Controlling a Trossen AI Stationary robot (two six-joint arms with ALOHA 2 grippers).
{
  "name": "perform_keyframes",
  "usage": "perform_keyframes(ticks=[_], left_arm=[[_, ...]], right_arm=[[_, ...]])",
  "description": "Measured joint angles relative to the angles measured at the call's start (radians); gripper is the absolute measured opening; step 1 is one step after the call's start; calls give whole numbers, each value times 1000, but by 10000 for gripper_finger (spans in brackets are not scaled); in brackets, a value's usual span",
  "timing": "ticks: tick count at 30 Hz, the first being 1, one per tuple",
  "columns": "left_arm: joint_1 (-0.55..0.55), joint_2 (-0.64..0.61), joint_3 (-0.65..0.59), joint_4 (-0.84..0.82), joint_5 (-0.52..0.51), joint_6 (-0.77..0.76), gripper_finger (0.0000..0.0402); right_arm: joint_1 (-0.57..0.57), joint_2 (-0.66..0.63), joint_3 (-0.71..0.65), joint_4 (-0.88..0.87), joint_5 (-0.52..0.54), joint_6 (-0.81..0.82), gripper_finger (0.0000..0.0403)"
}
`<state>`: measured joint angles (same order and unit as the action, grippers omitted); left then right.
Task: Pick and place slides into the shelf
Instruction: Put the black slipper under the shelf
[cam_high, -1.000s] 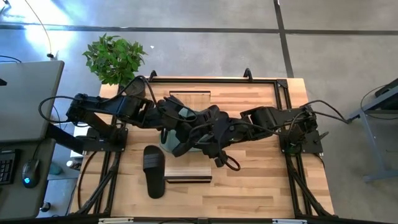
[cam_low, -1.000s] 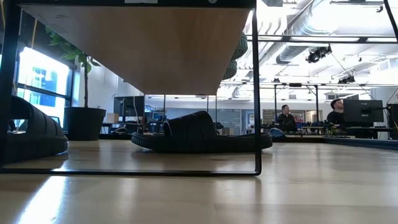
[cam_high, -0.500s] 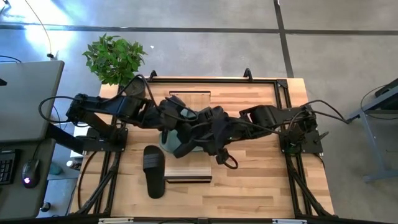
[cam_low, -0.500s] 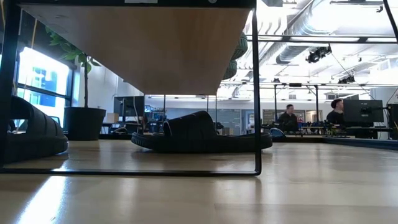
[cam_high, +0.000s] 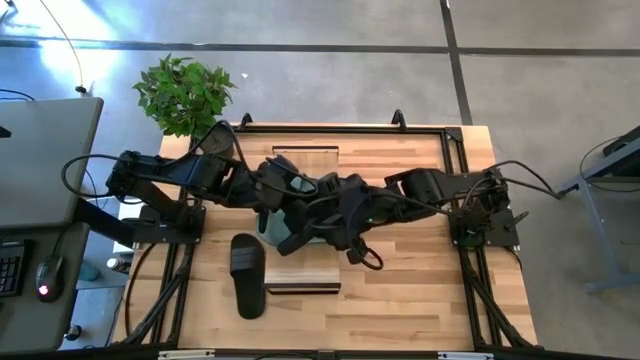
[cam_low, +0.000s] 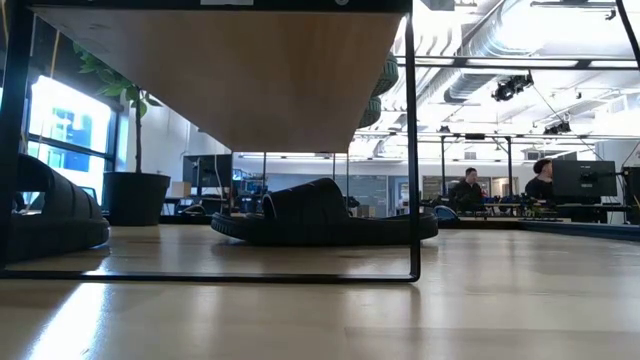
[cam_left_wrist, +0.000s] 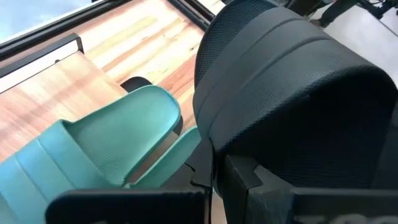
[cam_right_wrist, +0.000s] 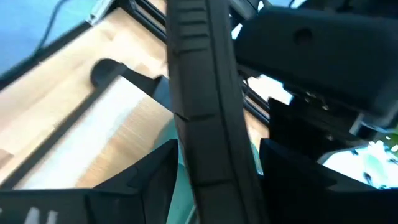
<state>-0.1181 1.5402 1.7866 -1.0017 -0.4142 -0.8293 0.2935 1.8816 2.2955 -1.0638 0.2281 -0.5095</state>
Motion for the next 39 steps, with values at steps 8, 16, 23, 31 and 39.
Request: perform_keyframes(ticks=[8, 16, 23, 31, 39], left_arm=[[13, 0, 0, 7, 2, 14, 0], [15, 0, 0, 7, -1, 48, 0], [14, 0, 0, 9, 21, 124, 23], [14, -27, 2, 11, 74, 176, 61], [2, -119, 2, -22, 135, 285, 80]], right_arm=[[3, 0, 0, 59, -69, -14, 174], [-1, 2, 0, 59, -75, 8, 63], [-8, 2, 0, 58, -75, 52, 50], [-8, -26, 4, 34, -46, 98, 46], [-4, -147, 9, 8, -17, 182, 45]])
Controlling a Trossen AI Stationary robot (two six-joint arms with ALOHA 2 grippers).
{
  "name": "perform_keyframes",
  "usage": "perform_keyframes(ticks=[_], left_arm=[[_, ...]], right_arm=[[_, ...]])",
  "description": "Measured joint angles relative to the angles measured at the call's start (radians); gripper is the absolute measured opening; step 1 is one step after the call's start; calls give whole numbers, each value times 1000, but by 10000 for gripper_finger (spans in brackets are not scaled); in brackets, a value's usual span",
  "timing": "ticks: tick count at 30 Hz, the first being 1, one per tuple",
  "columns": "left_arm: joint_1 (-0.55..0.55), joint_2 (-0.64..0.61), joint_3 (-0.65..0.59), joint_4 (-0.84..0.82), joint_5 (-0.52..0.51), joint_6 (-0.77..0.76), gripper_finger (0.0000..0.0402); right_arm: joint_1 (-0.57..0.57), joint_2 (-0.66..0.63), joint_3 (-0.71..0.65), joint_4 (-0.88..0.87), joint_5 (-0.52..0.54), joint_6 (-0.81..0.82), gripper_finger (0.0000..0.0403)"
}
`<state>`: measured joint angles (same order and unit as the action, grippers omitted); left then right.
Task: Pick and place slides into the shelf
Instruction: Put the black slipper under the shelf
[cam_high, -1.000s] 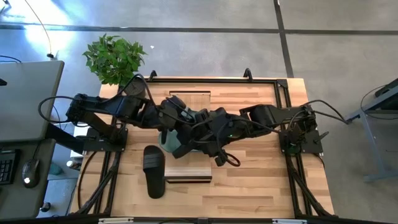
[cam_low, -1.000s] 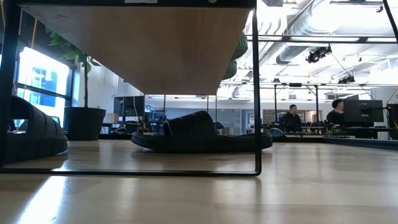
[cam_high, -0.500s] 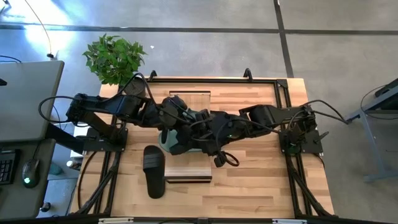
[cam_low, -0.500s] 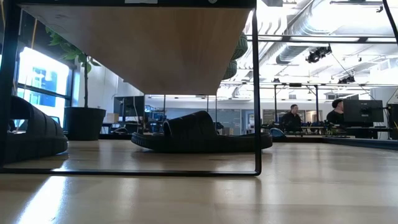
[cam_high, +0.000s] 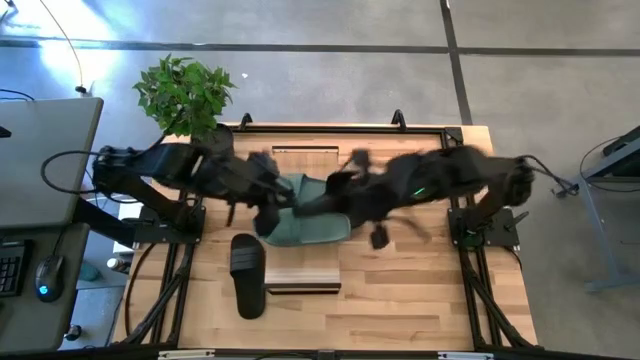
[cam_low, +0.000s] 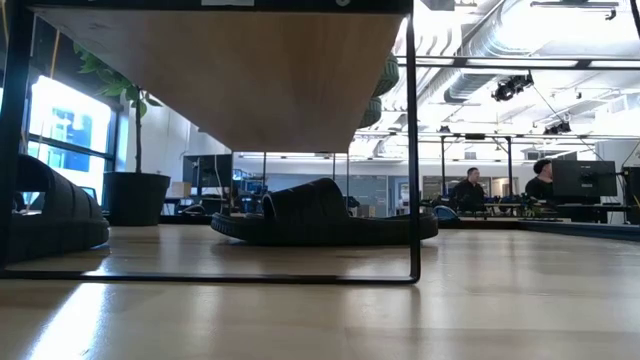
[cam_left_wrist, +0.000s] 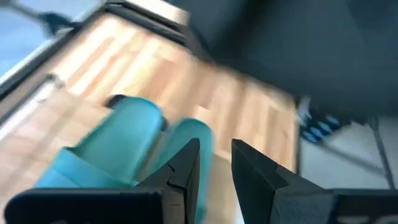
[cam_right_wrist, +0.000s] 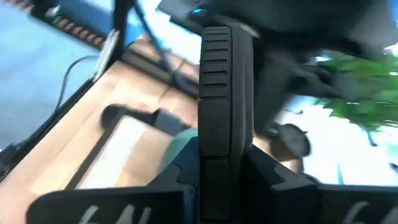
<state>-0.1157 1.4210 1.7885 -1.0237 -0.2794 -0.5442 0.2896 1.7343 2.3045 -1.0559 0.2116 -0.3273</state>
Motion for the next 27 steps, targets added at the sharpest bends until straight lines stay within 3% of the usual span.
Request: perform_keyframes(ticks=[3, 6, 9, 14, 17, 22, 27], left_arm=[[-31, -13, 0, -3, 17, 88, 74], [-72, -18, -1, 12, -32, 193, 65], [-119, -12, -2, 24, -117, 262, 54], [-167, 21, -3, 109, -311, 368, 39], [-173, 39, -3, 190, -381, 427, 36], [-155, 64, -56, 303, -394, 489, 35], [-151, 65, -174, 494, -372, 539, 35]], right_arm=[[9, -63, 1, 18, -9, 23, 45], [37, -129, 0, 88, -69, 40, 45], [81, -202, 0, 197, -136, 11, 42], [169, -282, -66, 364, -161, -94, 41], [205, -330, -180, 485, -180, -119, 41], [239, -458, -475, 759, -187, -125, 41], [281, -643, -839, 1167, -221, -154, 41]])
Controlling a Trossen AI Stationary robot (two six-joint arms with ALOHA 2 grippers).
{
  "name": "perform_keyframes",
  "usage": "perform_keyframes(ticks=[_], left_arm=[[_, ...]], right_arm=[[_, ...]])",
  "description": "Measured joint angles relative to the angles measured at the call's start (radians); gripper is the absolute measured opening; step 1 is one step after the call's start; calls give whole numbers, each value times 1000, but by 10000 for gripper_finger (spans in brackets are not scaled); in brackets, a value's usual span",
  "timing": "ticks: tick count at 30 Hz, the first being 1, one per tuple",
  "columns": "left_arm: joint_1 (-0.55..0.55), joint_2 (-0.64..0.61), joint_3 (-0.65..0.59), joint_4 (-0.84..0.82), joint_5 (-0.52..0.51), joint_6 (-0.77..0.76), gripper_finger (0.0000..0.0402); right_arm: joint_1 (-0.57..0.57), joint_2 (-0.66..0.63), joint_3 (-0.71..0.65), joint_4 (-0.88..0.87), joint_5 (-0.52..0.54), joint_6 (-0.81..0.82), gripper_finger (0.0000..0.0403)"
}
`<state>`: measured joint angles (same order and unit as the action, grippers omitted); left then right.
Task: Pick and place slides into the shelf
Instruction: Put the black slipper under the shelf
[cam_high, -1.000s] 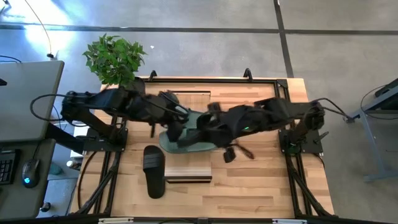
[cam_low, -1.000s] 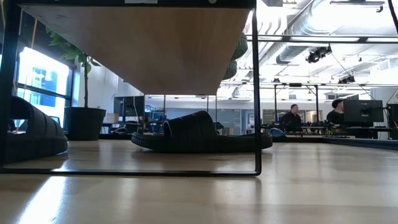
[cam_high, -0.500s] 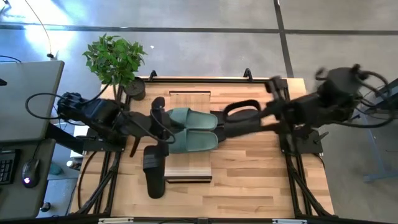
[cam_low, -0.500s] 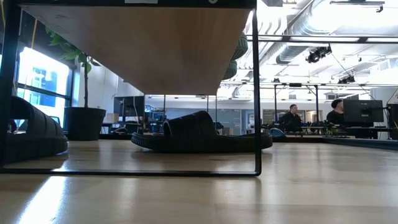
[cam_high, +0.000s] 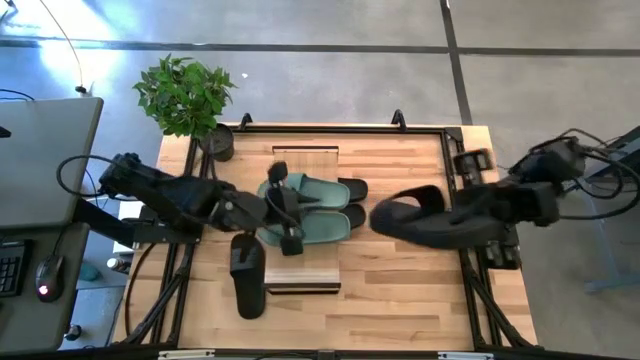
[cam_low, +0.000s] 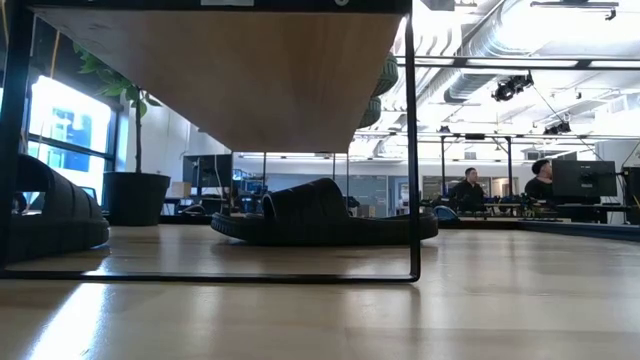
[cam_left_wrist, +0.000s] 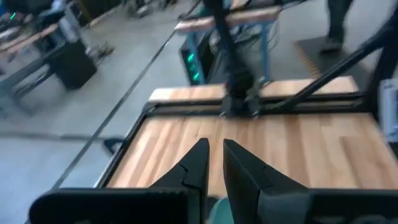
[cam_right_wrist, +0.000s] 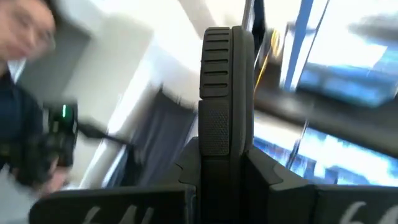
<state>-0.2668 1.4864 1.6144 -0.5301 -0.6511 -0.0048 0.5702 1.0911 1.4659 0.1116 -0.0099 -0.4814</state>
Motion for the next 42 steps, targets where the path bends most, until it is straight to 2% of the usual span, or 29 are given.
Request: perform_keyframes(ticks=[3, 7, 12, 14, 18, 23, 31, 34, 42], left_arm=[[-3, 2, -64, 170, 12, 64, 35], [24, 0, -120, 368, 29, 138, 35], [100, 26, -139, 483, 237, 155, 35], [120, 59, -138, 525, 299, 155, 35], [140, 106, -136, 628, 419, 162, 35], [134, 148, -136, 693, 435, 216, 35], [133, 164, -138, 692, 506, 237, 41], [131, 163, -138, 695, 515, 237, 67], [122, 161, -138, 717, 459, 251, 178]], right_arm=[[14, -105, -220, 281, -10, 8, 41], [0, -172, -457, 624, -81, 111, 41], [-17, -181, -625, 892, -134, 249, 41], [-25, -181, -656, 935, -166, 271, 41], [-27, -171, -676, 966, -165, 294, 41], [-27, -117, -678, 1018, -158, 317, 41], [-76, -47, -678, 1089, -150, 385, 41], [-98, -41, -678, 1091, -150, 412, 41], [-119, -40, -678, 1094, -148, 430, 40]])
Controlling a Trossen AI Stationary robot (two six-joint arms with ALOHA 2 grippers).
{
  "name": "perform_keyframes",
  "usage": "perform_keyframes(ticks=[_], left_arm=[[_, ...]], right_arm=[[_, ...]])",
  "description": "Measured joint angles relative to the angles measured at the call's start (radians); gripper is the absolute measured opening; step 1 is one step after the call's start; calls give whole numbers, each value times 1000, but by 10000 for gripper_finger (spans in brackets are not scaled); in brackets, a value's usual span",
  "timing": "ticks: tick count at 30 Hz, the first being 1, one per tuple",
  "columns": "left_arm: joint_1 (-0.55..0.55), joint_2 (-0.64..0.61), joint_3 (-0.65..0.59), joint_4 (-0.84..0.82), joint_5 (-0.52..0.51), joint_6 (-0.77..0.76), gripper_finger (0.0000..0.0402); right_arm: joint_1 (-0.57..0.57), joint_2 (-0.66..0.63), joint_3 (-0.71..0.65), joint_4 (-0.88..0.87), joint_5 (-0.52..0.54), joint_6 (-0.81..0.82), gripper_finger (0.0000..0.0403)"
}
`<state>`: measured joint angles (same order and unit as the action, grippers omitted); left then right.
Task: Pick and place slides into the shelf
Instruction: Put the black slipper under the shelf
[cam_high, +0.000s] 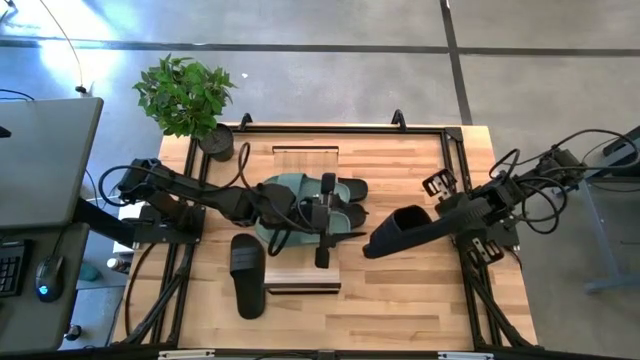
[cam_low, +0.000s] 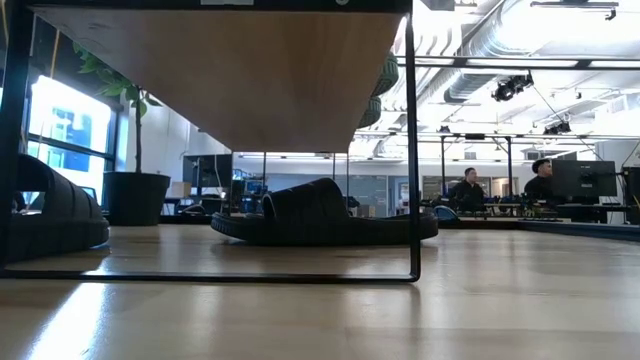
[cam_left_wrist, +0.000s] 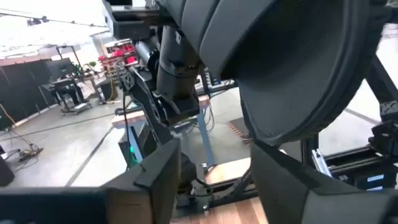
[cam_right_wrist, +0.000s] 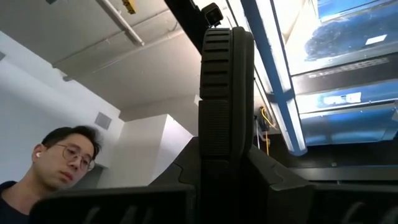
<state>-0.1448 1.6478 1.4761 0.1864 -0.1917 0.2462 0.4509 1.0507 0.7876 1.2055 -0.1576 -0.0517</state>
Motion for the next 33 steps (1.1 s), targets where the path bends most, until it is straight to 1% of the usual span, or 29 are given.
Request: perform_keyframes(ticks=[3, 6, 8, 13, 18, 22, 26, 31, 33], left_arm=[[0, 0, 0, 4, 0, 2, 200], [0, 0, 0, 36, -1, 14, 205], [0, 0, 0, 62, 4, 19, 203], [0, 0, 12, 60, 21, 23, 190], [0, 0, 16, 69, 80, 19, 177], [0, 0, 16, 107, 122, 11, 171], [0, 0, 16, 105, 124, 11, 173], [0, 0, 16, 107, 123, 11, 172], [0, 0, 16, 108, 103, 11, 168]], right_arm=[[0, 7, 0, 2, 17, 3, 40], [0, 17, 0, 5, 31, 9, 40], [0, 25, 0, 9, 35, 10, 40], [0, 42, 0, 30, 38, 10, 40], [0, 48, 0, 24, 44, 0, 40], [0, 48, -14, 23, 62, -6, 40], [0, 49, -54, 68, 98, -8, 40], [-4, 50, -64, 89, 98, -7, 40], [-12, 50, -64, 86, 95, 5, 40]])
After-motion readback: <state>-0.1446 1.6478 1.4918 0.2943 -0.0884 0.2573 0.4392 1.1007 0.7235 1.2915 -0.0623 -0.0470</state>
